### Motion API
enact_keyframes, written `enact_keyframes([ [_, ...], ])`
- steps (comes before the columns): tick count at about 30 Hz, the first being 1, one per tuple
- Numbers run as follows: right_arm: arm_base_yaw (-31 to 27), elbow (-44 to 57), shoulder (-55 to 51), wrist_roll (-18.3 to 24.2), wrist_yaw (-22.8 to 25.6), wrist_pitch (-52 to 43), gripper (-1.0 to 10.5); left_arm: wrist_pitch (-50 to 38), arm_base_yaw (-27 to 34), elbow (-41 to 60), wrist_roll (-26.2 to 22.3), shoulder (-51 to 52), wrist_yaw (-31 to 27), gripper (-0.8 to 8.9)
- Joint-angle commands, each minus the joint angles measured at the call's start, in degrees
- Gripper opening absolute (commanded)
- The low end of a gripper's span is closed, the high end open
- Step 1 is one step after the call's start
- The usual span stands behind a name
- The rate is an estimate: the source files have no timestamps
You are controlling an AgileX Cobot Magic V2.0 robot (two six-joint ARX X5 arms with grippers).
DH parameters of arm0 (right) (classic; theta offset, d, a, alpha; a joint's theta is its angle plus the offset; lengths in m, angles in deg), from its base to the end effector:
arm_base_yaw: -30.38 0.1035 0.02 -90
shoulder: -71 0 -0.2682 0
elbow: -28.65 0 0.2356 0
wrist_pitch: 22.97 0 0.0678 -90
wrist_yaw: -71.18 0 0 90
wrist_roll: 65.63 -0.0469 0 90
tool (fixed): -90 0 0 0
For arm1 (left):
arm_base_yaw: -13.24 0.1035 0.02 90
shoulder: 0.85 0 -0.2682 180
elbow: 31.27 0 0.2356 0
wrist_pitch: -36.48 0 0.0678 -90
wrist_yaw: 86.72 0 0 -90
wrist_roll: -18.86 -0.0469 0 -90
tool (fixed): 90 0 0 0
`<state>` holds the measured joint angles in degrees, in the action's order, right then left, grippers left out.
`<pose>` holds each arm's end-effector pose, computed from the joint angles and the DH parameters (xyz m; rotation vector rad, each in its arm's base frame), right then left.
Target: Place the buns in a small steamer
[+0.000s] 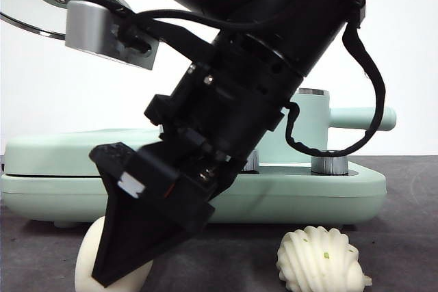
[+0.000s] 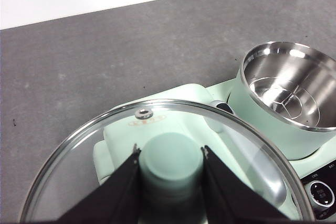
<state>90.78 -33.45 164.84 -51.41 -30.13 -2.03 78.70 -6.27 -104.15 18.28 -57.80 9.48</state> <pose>0.1438 0.2718 0.1567 -0.6082 0.7480 1.2726 0.1895 -0.0725 0.3423 0.0634 0.4573 -0.4431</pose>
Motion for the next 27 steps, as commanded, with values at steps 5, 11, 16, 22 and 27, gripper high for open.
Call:
enact_keyframes([
  [5, 0.17, -4.24, -1.27, -9.20, -0.70, 5.79, 2.5, -1.62, -0.04, -1.05, -0.09, 0.04, 0.17, 0.10],
  [11, -2.51, -12.70, -8.13, -14.36, -0.48, 20.13, 2.5, -1.60, -0.04, -1.05, -0.22, 0.04, 0.17, 0.10],
  [16, -7.45, -24.11, -11.69, -18.47, -0.44, 37.29, 2.5, -1.64, -0.04, -1.05, -0.24, 0.04, 0.17, 0.10],
  [22, -16.39, -37.55, -11.32, -19.37, -0.15, 52.76, 2.5, -1.70, -0.04, -1.05, -0.42, 0.02, 0.17, 0.10],
  [27, -23.96, -43.04, -9.29, -17.77, 0.13, 53.02, 2.5, -1.73, -0.04, -1.05, -1.53, 0.02, 0.17, 0.10],
])
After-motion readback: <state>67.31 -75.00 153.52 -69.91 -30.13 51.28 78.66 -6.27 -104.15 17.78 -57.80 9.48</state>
